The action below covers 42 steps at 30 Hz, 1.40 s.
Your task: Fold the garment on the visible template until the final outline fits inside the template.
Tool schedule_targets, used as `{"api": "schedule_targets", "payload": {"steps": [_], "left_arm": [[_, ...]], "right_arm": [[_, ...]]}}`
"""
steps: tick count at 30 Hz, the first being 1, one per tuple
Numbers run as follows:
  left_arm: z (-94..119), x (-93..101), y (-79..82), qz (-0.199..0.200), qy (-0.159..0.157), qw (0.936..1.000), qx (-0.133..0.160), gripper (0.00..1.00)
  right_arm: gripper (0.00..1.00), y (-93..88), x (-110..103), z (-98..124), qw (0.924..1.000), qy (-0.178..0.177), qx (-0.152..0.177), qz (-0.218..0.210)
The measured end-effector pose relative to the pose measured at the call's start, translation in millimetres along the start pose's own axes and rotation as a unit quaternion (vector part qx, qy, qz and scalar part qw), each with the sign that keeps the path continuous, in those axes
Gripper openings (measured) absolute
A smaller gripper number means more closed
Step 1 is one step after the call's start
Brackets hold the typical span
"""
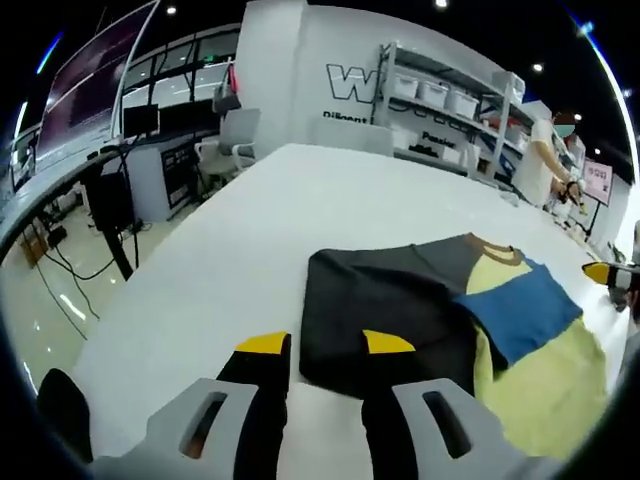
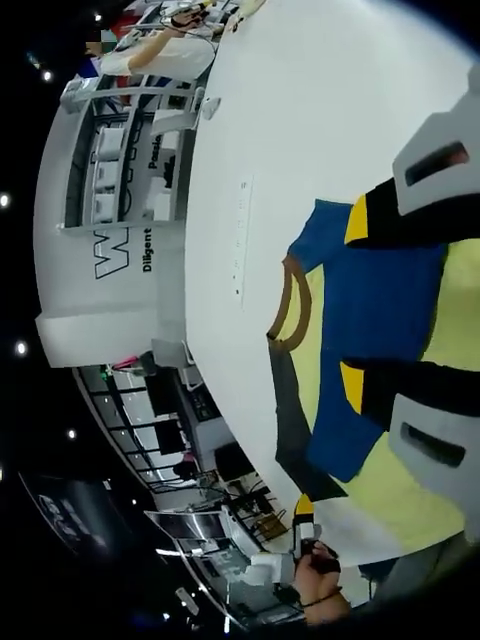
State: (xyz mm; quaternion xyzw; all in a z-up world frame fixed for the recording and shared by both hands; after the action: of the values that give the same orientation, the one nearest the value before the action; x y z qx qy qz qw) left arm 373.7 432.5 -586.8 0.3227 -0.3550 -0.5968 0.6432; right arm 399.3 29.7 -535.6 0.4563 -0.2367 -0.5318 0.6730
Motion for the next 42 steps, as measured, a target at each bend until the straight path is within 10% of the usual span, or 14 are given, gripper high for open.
{"api": "schedule_targets", "payload": {"steps": [23,36,42], "left_arm": [[-7,0.6,-9.0,0.014,-0.007,0.9999,-0.003,0.02],[-3,-2.9,-1.5,0.038,-0.017,0.999,0.013,0.0],[2,-4.2,9.0,0.094,-0.026,0.9944,0.041,0.0]], "right_arm": [[0.53,-39.1,-35,25,0.9968,0.039,-0.06,0.037],[0.94,-55.1,-54,27,0.9955,0.071,-0.05,0.037],[0.97,-51.3,-49,26,0.9959,0.065,-0.043,0.045]]}}
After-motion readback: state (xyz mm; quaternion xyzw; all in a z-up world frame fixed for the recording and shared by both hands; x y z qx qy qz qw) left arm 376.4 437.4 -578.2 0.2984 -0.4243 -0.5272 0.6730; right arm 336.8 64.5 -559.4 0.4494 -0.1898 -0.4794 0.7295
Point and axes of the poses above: the point that each gripper's makers call its tool centre point, and the gripper's own axes: z roughly backward along the fingers, x roughly to its right, y roughly out of its top, the point moved 6 cm from there along z, roughly backward along the fingers, and after that the axes turned 4 degrees about -z, right-handed, at the moved point
